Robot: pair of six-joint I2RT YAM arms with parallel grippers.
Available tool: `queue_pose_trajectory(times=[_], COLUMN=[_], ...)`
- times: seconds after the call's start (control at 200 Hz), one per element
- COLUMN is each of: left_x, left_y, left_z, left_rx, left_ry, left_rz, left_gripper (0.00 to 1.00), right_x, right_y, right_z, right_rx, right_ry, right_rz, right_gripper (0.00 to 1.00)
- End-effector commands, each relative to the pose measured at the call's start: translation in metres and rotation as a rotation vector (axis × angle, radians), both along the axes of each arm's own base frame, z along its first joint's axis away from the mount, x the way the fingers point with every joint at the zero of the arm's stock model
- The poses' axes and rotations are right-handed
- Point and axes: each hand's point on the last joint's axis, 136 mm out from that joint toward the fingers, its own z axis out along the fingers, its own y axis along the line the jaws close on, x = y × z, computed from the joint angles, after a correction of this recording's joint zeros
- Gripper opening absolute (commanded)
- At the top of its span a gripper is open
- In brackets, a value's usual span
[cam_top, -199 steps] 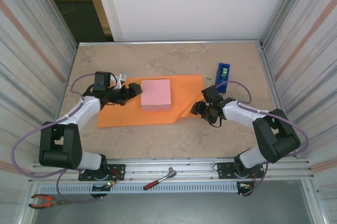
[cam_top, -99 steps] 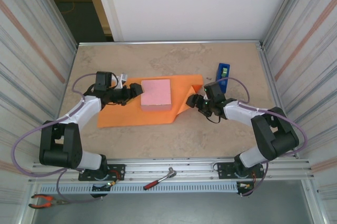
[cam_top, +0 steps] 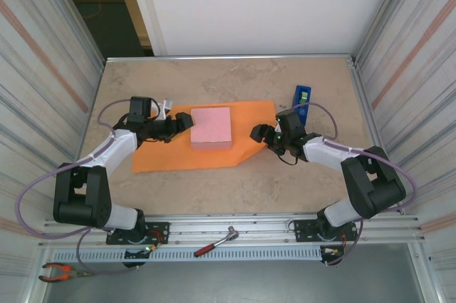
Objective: Wrap the gift box in paper
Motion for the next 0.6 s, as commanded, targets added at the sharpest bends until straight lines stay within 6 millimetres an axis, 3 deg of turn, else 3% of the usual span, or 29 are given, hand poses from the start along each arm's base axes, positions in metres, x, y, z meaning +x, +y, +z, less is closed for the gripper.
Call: queue_pose_trajectory(times=[0.0,0.23,0.426,0.531,0.596], left_x=[0.003,0.004,0.006,0.006,0.006], left_y=[-0.003,-0.005,-0.006,-0.008,-0.010], left_z=[0.010,0.015,0.018,0.022,0.025], left_rx=[-0.012,-0.023,-0.033,-0.043,-0.047], left_ry=[-0.013,-0.024,-0.027,-0.032,-0.036], left_rz=[-0.005,-0.013,-0.018,-0.024,-0.028], left_gripper=[0.82,0.82,0.81,0.82,0.82], right_x=[-0.006,-0.029,-0.038,-0.039,-0.038], right_y=[-0.002,-0.020,-0.024,-0.018,-0.008], right_z=[0.013,0.003,0.003,0.011,0.019], right_rx=[-0.008,-0.058,-0.087,-0.106,-0.117], right_ry=[-0.024,0.013,0.035,0.033,0.023], right_rz=[0.015,-0.007,0.009,0.047,0.087], right_gripper=[0.76,0.70,0.57,0.37,0.18])
